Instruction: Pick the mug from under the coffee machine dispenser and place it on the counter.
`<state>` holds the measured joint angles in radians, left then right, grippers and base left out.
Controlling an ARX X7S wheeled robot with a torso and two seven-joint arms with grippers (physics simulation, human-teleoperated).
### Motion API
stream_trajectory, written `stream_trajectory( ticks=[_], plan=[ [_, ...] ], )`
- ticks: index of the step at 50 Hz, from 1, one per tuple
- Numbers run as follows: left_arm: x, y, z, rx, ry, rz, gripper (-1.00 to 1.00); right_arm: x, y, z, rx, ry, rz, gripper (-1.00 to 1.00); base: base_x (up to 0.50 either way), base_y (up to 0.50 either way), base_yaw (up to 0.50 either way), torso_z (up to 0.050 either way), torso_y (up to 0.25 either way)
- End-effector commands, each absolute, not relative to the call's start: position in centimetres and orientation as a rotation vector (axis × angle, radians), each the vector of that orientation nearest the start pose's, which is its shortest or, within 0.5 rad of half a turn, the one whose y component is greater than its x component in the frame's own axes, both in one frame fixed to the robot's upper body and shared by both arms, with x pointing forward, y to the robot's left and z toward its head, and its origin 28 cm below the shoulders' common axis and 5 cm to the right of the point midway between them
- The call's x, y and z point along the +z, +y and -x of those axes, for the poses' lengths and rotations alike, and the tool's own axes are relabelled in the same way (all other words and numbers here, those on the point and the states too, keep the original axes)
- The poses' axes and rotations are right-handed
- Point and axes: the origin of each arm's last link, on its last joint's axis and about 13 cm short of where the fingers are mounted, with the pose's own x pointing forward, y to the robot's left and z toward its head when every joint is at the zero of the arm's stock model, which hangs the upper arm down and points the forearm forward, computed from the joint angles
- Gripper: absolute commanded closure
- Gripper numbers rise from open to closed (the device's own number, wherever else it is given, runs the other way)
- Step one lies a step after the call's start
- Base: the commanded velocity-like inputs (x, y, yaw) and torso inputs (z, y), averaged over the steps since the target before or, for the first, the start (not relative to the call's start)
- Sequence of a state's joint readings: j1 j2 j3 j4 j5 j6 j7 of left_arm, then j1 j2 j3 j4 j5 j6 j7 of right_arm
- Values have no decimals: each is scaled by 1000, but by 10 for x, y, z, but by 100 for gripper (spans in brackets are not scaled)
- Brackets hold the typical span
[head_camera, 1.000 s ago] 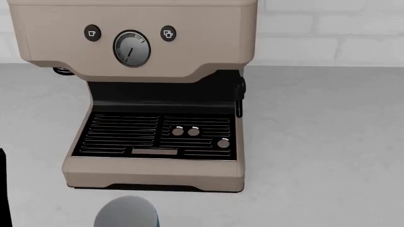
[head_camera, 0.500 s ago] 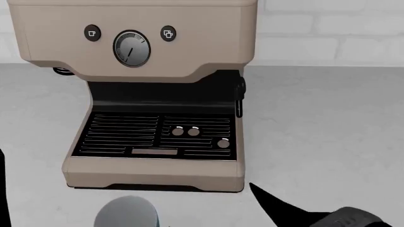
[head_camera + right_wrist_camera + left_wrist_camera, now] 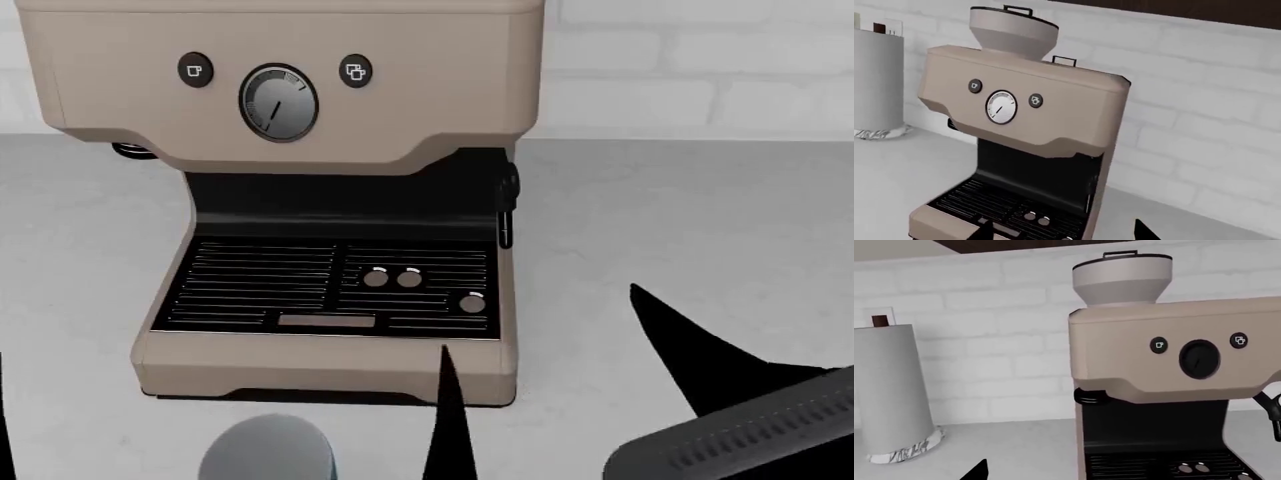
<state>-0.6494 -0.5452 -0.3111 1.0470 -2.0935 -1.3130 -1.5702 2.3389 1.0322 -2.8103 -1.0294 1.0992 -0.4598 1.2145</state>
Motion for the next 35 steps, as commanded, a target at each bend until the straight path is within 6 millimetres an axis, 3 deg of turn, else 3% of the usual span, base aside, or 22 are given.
stream_trajectory(
  ticks=[1,16,25,35],
  plan=[
    [243,228,-119,72,-151,-88,-100,257,-126,-129,211,-156,118,-100,0,0,0,0,0],
    [263,241,-111,85,-186,-129,-100,270,-133,-129,149,-198,146,-100,0,0,0,0,0],
    [267,241,-103,-4,-155,-80,-100,277,-135,-129,125,-218,149,-100,0,0,0,0,0],
    [270,244,-101,18,-167,-110,-100,297,-142,-123,88,-252,161,-100,0,0,0,0,0]
  ],
)
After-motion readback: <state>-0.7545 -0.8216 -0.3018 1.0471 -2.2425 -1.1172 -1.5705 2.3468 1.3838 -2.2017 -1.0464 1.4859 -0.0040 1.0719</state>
